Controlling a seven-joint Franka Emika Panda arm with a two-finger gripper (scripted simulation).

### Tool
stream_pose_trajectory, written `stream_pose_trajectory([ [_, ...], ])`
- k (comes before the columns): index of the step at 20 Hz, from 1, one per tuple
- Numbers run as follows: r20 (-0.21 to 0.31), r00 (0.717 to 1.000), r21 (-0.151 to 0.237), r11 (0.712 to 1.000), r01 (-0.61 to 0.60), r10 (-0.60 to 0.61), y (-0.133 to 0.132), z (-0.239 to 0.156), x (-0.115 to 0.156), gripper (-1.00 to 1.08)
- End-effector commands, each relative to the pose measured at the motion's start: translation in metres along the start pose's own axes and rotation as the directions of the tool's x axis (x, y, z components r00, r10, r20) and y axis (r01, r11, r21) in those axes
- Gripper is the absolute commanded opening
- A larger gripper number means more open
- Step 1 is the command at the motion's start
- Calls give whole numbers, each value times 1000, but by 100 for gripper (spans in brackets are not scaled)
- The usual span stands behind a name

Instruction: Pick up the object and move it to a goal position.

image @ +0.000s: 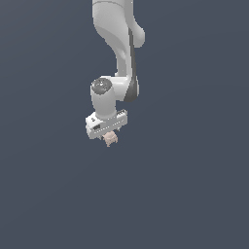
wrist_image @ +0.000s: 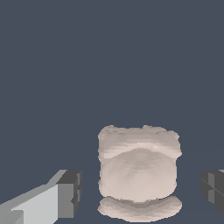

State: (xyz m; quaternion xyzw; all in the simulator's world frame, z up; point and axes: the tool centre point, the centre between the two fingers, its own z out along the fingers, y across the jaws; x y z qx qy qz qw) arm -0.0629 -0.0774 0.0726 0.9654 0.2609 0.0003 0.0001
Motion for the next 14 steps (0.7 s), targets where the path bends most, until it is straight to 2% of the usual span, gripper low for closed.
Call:
stream_pose_trajectory([
  [1,1,1000,1,1000,1,-1,-1,13,-1,100],
  [9,1,1000,0,1000,3,-3,0,31,0,100],
  [10,1,1000,0,1000,3,-3,0,31,0,-100],
  [14,1,1000,0,1000,3,-3,0,31,0,-100],
])
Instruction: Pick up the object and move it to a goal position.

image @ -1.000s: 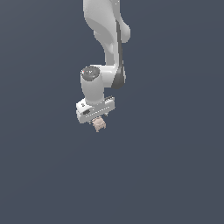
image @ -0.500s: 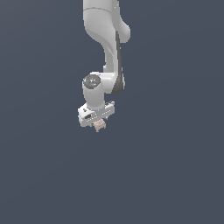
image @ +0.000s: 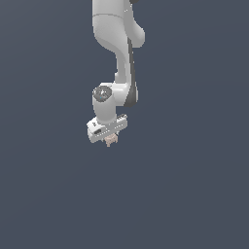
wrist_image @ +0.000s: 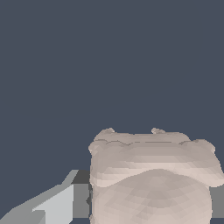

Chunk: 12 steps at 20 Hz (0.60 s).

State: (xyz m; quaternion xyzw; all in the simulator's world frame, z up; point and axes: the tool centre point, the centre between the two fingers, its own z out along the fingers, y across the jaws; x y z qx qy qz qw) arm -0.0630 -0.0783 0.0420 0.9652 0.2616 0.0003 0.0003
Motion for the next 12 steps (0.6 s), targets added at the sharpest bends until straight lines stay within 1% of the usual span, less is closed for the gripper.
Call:
stream_pose_trajectory([
  [1,0,1000,1,1000,1,-1,-1,1,0,-100],
  [8,0,1000,0,1000,0,0,0,0,1,-100],
  [12,0,1000,0,1000,0,0,-3,-1,10,-100],
])
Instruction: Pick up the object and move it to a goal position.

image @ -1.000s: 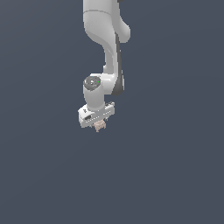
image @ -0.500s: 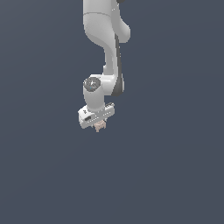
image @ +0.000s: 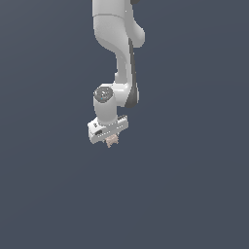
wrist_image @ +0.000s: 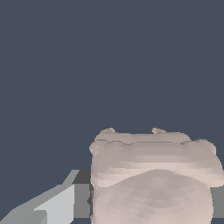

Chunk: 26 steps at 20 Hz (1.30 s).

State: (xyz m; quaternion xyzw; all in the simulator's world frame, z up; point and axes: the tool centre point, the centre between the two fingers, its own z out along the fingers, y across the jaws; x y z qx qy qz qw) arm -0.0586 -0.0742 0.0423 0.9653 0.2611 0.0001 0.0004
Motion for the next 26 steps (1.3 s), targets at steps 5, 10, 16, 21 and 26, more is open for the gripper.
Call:
stream_pose_trajectory([
  [5,0,1000,0,1000,1,-1,-7,-2,27,-100],
  [10,0,1000,0,1000,1,-1,-15,-4,60,-100],
  [16,0,1000,0,1000,1,-1,-27,-6,108,-100],
  [21,0,1000,0,1000,1,-1,-35,-9,145,-100],
  [26,0,1000,1,1000,1,-1,-42,-10,178,-100],
])
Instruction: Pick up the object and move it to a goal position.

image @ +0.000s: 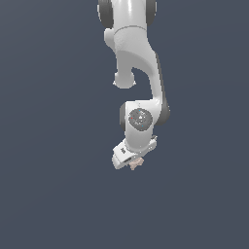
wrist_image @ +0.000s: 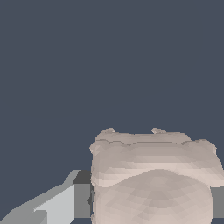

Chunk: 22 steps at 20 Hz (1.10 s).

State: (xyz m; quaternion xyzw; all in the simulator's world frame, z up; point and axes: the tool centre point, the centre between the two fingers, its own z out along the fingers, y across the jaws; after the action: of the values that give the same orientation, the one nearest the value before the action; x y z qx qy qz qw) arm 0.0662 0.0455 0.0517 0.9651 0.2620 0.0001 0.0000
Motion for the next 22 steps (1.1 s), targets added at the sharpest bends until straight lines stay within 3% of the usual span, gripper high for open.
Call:
stream_pose_trajectory([
  [1,0,1000,0,1000,-1,1,-3,-1,16,-100],
  [12,0,1000,0,1000,0,0,-13,-4,69,-100],
  [22,0,1000,0,1000,0,0,-16,-4,87,-100],
])
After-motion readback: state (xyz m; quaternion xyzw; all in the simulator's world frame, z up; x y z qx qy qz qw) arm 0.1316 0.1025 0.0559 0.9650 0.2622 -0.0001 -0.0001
